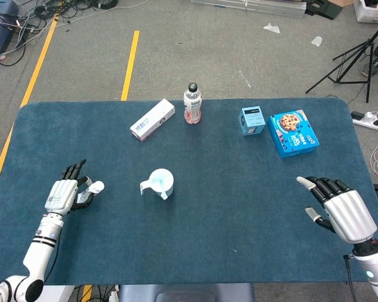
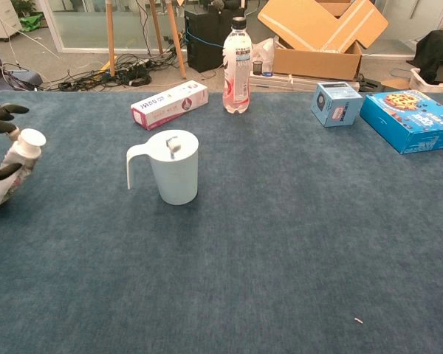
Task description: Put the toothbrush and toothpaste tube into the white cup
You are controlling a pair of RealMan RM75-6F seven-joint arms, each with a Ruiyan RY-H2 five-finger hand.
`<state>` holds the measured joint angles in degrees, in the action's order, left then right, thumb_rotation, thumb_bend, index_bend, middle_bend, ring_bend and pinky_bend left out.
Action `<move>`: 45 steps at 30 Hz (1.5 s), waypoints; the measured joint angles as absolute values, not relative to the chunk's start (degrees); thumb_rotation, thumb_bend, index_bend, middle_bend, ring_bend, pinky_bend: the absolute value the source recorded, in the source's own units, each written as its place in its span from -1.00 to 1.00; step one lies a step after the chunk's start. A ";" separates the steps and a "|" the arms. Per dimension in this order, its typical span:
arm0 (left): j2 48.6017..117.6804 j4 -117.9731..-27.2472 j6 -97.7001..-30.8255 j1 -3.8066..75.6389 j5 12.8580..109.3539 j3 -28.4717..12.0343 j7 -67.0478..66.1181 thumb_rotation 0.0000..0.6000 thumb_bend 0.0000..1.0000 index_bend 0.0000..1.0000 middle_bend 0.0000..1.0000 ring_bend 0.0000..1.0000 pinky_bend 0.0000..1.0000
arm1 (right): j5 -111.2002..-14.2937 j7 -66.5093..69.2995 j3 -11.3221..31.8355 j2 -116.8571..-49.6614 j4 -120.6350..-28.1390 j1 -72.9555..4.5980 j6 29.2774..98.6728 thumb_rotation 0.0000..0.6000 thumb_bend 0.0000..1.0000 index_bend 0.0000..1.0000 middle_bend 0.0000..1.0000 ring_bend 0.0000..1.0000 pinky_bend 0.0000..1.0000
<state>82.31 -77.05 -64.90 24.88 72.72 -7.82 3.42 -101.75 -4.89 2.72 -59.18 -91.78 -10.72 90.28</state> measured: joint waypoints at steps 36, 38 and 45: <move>71.96 -107.43 -62.42 34.60 65.00 -22.73 8.66 1.00 -0.01 0.31 -1.00 -1.00 -1.00 | -101.93 -3.34 2.48 -59.15 -91.07 -10.60 90.67 1.00 -0.59 -0.50 -0.36 -0.32 -0.07; 73.26 -107.53 -62.21 35.73 63.92 -22.89 7.52 1.00 0.00 0.31 -1.00 -1.00 -1.00 | -101.89 -3.10 2.46 -59.23 -90.80 -10.59 90.69 1.00 -0.59 -0.50 -0.36 -0.32 -0.07; 77.31 -106.15 -61.52 38.63 61.32 -22.53 5.11 1.00 0.00 0.31 -1.00 -1.00 -1.00 | -101.82 -2.32 2.44 -59.13 -90.30 -10.30 91.34 1.00 -0.59 -0.50 -0.36 -0.32 -0.07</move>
